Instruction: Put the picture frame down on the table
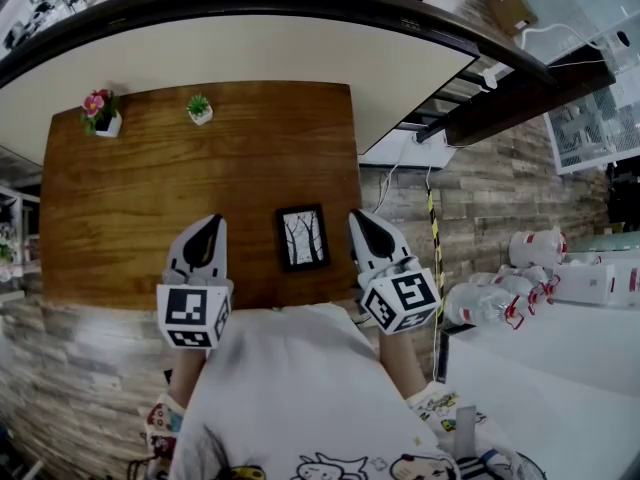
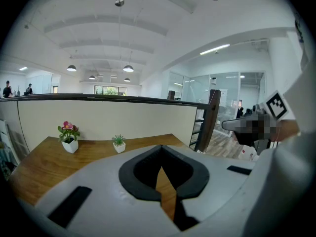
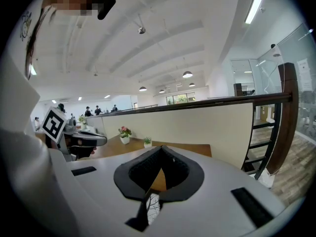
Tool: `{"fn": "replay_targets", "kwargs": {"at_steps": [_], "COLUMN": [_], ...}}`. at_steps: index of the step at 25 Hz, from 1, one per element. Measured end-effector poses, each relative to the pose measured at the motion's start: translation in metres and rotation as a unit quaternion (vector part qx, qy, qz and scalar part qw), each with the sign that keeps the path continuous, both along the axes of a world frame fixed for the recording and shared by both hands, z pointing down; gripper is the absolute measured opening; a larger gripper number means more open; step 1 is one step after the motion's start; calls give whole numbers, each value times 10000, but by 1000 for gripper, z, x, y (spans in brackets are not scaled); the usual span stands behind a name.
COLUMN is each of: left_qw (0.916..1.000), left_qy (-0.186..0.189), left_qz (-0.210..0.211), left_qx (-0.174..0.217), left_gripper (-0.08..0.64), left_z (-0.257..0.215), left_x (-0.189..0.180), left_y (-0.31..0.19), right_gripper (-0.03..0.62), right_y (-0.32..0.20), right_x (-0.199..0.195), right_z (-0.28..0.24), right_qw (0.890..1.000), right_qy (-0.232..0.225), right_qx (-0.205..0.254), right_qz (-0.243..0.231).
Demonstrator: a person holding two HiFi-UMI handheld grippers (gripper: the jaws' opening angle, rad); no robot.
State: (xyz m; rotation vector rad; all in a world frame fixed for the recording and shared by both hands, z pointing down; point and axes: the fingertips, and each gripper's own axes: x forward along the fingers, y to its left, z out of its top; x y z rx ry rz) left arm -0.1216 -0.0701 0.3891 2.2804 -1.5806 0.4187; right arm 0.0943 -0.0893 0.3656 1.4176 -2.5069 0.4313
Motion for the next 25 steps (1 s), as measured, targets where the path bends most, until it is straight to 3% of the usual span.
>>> {"fn": "replay_targets", "kwargs": {"at_steps": [25], "left_qw": [9999], "left_qy": [47], "left_qz": [54], "left_qx": [-73], "left_gripper": [3], "left_z": [7], "left_x": [-1], "left_y": [-4], "right_gripper": [-2], "right_y": [-6], "right_x": [-1], "right_z": [4], "right_qw": [9999], "right_qy": [90], "right_qx": [-90], "right_qz": [-59]}}
